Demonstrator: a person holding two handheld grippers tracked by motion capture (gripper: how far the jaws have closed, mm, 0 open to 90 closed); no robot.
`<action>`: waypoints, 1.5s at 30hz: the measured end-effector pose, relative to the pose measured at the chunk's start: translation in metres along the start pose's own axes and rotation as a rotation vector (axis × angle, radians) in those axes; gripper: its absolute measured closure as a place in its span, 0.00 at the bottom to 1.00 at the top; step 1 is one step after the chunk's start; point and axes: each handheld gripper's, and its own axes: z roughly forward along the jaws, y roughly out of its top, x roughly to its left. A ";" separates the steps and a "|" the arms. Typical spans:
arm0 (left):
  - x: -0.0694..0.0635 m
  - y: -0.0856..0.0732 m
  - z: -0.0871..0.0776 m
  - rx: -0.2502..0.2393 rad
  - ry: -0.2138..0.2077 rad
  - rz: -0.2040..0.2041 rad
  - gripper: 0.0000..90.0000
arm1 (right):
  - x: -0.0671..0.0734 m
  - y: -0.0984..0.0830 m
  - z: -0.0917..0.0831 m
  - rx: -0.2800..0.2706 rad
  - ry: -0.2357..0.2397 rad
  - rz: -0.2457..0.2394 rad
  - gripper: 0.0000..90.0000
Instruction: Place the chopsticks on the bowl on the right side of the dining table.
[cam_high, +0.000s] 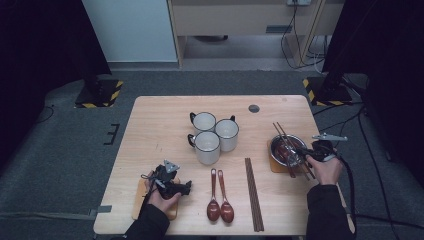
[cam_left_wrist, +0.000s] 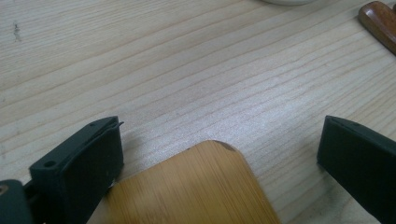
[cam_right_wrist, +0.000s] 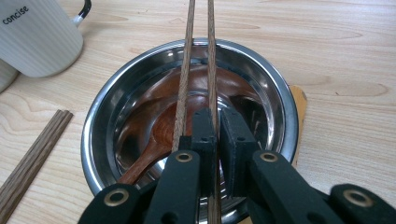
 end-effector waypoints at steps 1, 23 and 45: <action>0.000 0.000 0.000 0.000 0.000 0.000 0.00 | 0.000 0.000 0.000 -0.001 0.000 0.001 0.95; 0.000 0.000 0.000 0.000 0.000 0.000 0.00 | 0.006 0.002 -0.004 -0.044 0.018 -0.017 0.72; 0.000 0.000 0.000 0.001 0.000 0.000 0.00 | 0.006 -0.006 0.002 0.030 0.034 -0.040 0.86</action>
